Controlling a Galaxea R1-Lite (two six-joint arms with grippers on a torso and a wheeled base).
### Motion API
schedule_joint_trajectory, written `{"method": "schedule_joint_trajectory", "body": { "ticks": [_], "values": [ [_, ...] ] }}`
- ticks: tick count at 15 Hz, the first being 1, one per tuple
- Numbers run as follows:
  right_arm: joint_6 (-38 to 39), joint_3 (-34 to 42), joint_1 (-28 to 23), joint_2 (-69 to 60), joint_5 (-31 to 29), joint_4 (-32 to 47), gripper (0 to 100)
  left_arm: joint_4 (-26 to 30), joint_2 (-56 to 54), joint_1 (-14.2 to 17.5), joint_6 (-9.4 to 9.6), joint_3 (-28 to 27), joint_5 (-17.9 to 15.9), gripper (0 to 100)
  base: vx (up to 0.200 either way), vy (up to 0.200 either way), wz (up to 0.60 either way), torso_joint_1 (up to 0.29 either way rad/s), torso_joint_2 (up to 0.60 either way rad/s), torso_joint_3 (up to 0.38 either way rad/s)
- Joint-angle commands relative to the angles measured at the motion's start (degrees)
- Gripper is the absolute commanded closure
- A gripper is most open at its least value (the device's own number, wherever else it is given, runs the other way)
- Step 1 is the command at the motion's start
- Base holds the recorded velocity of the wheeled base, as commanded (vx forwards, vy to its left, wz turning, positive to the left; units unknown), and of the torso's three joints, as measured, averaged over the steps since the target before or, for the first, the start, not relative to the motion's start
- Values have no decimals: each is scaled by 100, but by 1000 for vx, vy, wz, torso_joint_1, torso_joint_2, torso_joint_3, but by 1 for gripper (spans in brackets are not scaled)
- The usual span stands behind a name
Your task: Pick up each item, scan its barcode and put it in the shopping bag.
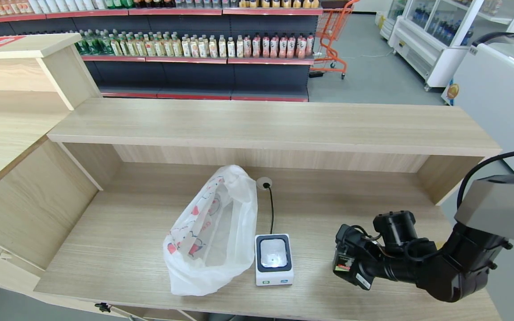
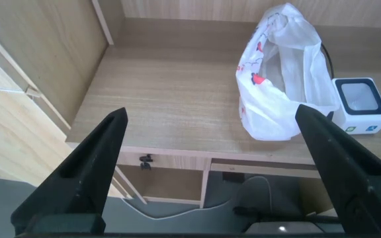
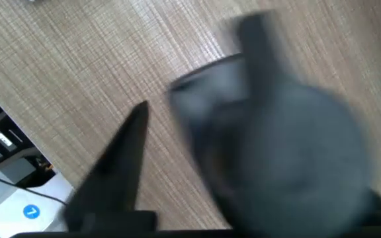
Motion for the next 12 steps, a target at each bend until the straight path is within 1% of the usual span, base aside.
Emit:
{"method": "schedule_joint_trajectory", "body": {
  "ticks": [1,4,7,10,11,12],
  "values": [
    [13,-67,19,-11,3,-4,100,-1,-2,1,0,0,2,0,0,0,0,0,0,0],
    [31,-5,2,-99,12,-39,100,-1,-2,1,0,0,2,0,0,0,0,0,0,0],
    [92,426,-25,-521,12,-259,100,-1,-2,9,0,0,-6,0,0,0,0,0,0,0],
    [1129,1278,-112,-2174,-6,-250,100,-1,-2,1,0,0,2,0,0,0,0,0,0,0],
    [1252,1498,-192,-2692,3,-233,100,-1,-2,1,0,0,-6,0,0,0,0,0,0,0],
    [1235,1612,-235,-2947,-6,-189,100,-1,-2,1,0,0,2,0,0,0,0,0,0,0]
  ]
}}
